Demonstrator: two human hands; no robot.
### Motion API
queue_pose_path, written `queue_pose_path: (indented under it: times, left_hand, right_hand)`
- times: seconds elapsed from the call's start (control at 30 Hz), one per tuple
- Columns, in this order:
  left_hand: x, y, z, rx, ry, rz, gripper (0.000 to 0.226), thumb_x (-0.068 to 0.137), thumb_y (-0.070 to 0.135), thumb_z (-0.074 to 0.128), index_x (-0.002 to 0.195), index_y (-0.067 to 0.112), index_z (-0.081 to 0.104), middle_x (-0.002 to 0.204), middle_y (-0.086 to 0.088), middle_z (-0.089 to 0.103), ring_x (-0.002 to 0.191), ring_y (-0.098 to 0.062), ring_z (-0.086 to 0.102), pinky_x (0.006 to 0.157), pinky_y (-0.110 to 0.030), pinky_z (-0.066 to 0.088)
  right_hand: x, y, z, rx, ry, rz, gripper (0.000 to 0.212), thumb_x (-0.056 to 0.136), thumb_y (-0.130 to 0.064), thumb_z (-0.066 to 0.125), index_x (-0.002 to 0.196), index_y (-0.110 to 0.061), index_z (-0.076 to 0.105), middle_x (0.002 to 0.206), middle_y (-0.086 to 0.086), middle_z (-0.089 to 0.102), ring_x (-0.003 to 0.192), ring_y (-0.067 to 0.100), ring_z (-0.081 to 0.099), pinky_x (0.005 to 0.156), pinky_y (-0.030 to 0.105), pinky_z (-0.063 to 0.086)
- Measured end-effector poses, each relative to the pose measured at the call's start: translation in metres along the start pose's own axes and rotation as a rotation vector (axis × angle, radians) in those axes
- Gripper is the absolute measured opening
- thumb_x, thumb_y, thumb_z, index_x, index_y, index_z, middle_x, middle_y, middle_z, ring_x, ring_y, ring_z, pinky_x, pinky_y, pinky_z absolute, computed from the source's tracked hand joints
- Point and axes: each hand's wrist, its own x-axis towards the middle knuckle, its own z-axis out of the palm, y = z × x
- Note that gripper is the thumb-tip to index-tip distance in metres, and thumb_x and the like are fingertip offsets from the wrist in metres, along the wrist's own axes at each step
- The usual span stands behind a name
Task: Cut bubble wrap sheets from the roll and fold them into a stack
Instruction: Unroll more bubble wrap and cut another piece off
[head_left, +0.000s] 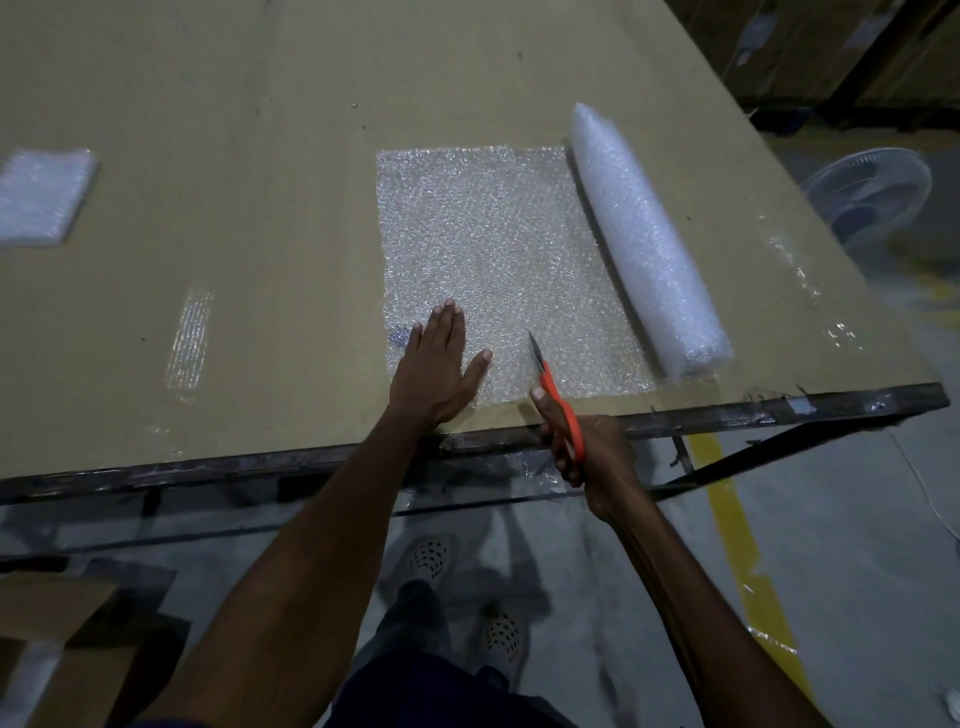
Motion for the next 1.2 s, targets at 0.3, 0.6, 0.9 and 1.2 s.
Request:
queue_pose_path:
  times: [0.3, 0.6, 0.9, 1.2]
  left_hand:
    - [0.001, 0.001, 0.001, 0.011, 0.002, -0.009, 0.077, 0.104, 0.058, 0.022, 0.16, 0.008, 0.006, 0.168, -0.009, -0.002, 0.155, -0.02, -0.004, 0.123, -0.038, -0.005]
    - [0.0, 0.003, -0.003, -0.004, -0.015, -0.014, 0.078, 0.104, 0.058, 0.023, 0.16, 0.008, 0.002, 0.168, -0.007, -0.006, 0.154, -0.018, -0.008, 0.122, -0.038, -0.007]
    - [0.049, -0.02, -0.042, -0.096, 0.009, 0.015, 0.075, 0.084, 0.074, 0.048, 0.12, 0.01, 0.063, 0.119, -0.011, 0.063, 0.11, -0.031, 0.058, 0.084, -0.034, 0.039]
    - [0.088, -0.025, -0.015, 0.044, -0.035, 0.046, 0.076, 0.104, 0.057, 0.025, 0.158, 0.004, 0.016, 0.167, -0.012, 0.008, 0.155, -0.024, 0.005, 0.123, -0.05, 0.002]
  right_hand:
    - [0.006, -0.004, 0.001, -0.009, 0.007, -0.002, 0.052, 0.074, -0.056, 0.083, 0.076, -0.006, 0.071, 0.054, 0.003, 0.052, 0.038, 0.01, 0.04, 0.037, 0.018, 0.026]
    - [0.017, -0.01, 0.005, -0.005, 0.022, -0.025, 0.052, 0.074, -0.052, 0.085, 0.083, -0.004, 0.07, 0.054, 0.005, 0.052, 0.037, 0.01, 0.039, 0.035, 0.017, 0.025]
    - [0.017, -0.026, 0.004, -0.032, 0.013, 0.005, 0.048, 0.071, -0.057, 0.085, 0.074, -0.011, 0.07, 0.055, 0.006, 0.05, 0.04, 0.011, 0.038, 0.037, 0.018, 0.023]
    - [0.019, -0.022, 0.012, 0.017, 0.071, 0.015, 0.05, 0.073, -0.05, 0.086, 0.081, -0.003, 0.071, 0.053, 0.008, 0.049, 0.037, 0.013, 0.036, 0.037, 0.019, 0.022]
